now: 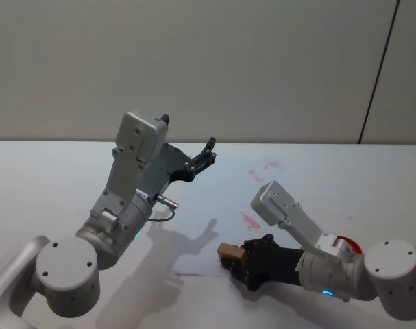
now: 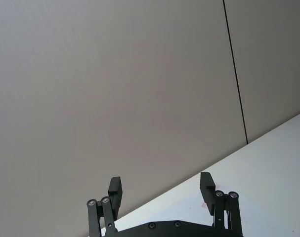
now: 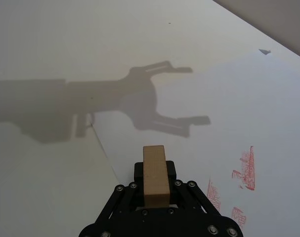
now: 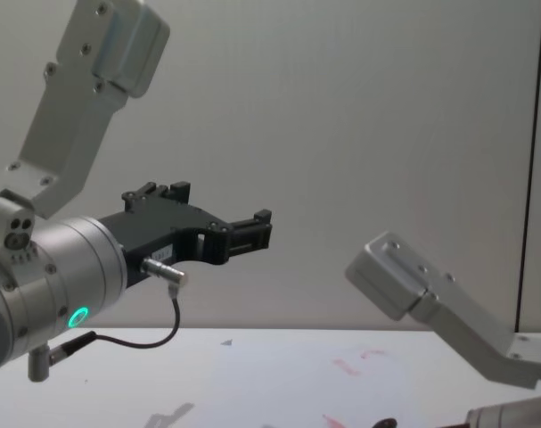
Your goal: Use the one hand to pick up the stamp and affix it onto the A4 paper.
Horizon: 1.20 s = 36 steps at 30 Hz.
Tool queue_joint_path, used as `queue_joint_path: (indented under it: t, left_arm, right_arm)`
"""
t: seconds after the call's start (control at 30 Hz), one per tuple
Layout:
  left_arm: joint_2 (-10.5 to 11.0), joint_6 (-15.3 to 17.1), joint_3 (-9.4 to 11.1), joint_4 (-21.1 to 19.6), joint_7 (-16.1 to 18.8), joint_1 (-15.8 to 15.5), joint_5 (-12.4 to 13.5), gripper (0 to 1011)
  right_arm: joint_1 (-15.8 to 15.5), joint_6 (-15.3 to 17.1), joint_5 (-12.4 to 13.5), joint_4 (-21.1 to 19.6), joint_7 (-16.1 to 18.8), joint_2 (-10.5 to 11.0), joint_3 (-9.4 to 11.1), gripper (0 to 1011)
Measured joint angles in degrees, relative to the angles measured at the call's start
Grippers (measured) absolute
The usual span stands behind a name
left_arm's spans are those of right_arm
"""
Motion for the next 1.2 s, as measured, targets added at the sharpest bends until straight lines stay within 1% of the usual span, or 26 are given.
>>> queue_joint_path:
  t: [0.47,0.63,0.87,1.07,1.13,1.2]
  left_arm:
    - [0.0,0.0,0.0,0.0,0.0,0.0,0.0,1003]
    - [0.0,0.0,0.0,0.0,0.0,0.0,0.0,1003]
    - [0.0,0.0,0.0,0.0,0.0,0.0,0.0,1003]
    - [0.0,0.0,0.0,0.0,0.0,0.0,0.0,1003]
    - [0.0,0.0,0.0,0.0,0.0,0.0,0.0,1003]
    - [0.0,0.0,0.0,0.0,0.0,0.0,0.0,1003]
  right_arm:
    - [0.4,0.4,-0.4,1.1,-1.3,-0.2,-0.6,221]
    - [0.5,0.4,0.1,1.3,-1.9,-0.3,-0.6,221]
    - [0.5,-0.9,1.7,1.1,-3.4,-0.4,-0.5,221]
    - [0.7,-2.0,4.7,-1.0,-5.1,-0.3,0.3,221]
    - [0.8,-2.3,6.1,-2.2,-5.9,-0.2,0.7,221]
    - [0.8,-2.4,6.8,-2.9,-6.3,-0.1,1.0,221]
